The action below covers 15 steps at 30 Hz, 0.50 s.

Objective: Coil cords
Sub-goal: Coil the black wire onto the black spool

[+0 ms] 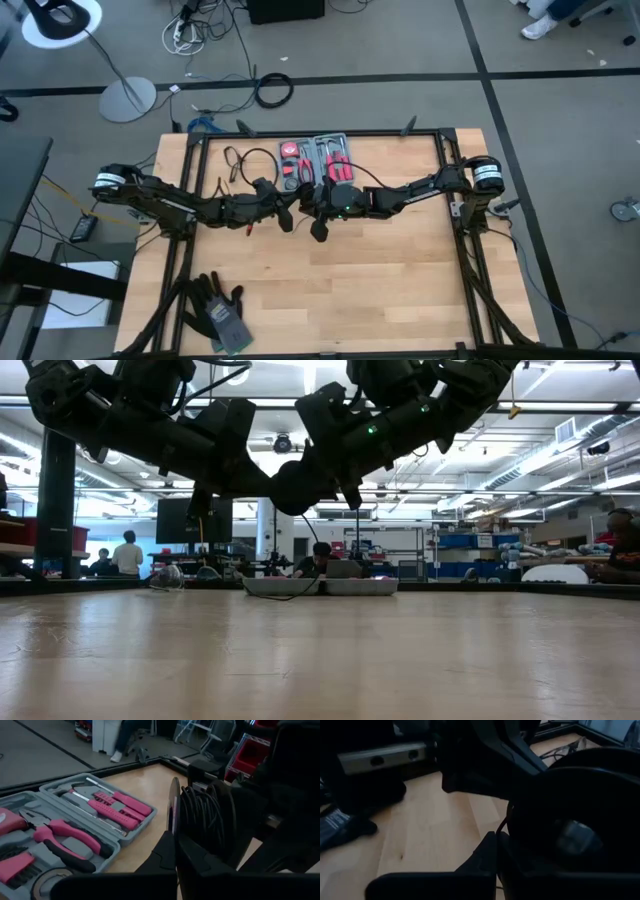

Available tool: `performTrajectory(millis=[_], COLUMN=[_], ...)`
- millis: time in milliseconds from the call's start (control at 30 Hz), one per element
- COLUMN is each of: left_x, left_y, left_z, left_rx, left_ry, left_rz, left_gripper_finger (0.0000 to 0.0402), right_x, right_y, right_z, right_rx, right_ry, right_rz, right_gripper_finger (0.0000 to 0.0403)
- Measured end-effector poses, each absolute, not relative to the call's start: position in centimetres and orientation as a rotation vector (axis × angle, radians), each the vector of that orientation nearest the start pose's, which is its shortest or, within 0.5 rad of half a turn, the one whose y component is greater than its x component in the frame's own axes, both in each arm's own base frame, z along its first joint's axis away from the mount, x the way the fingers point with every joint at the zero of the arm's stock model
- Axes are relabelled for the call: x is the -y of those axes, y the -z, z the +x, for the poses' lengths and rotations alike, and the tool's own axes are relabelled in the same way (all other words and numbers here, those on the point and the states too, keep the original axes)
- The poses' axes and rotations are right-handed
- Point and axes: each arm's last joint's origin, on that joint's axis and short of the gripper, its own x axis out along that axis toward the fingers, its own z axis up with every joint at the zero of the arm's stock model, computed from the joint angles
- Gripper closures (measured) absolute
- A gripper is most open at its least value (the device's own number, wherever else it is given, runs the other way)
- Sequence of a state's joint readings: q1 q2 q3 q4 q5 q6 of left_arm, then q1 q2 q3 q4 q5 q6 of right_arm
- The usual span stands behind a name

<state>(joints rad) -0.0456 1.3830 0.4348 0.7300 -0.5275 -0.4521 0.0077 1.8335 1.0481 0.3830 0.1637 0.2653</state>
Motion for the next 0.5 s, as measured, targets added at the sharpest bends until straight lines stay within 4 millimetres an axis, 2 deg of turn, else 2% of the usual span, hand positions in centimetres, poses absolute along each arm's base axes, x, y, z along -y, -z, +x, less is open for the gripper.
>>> performTrajectory(millis=[100, 333, 500], left_x=[-0.3, -0.3, -0.3], left_y=[-17.9, -18.4, -18.6], left_z=[25.3, 25.4, 25.5], left_rx=[-0.096, -0.048, -0.035], left_ry=[-0.517, -0.504, -0.499], left_rz=[-0.389, -0.412, -0.401], left_gripper_finger=[0.0401, 0.0401, 0.0401], right_x=[0.1, -0.1, -1.3], right_y=[-18.4, -16.2, -14.9], right_z=[39.3, 38.1, 37.0], right_rx=[-0.414, -0.642, -0.679], right_ry=[0.209, 0.248, 0.230], right_rz=[0.209, 0.247, 0.248], right_gripper_finger=[0.0390, 0.0370, 0.0365])
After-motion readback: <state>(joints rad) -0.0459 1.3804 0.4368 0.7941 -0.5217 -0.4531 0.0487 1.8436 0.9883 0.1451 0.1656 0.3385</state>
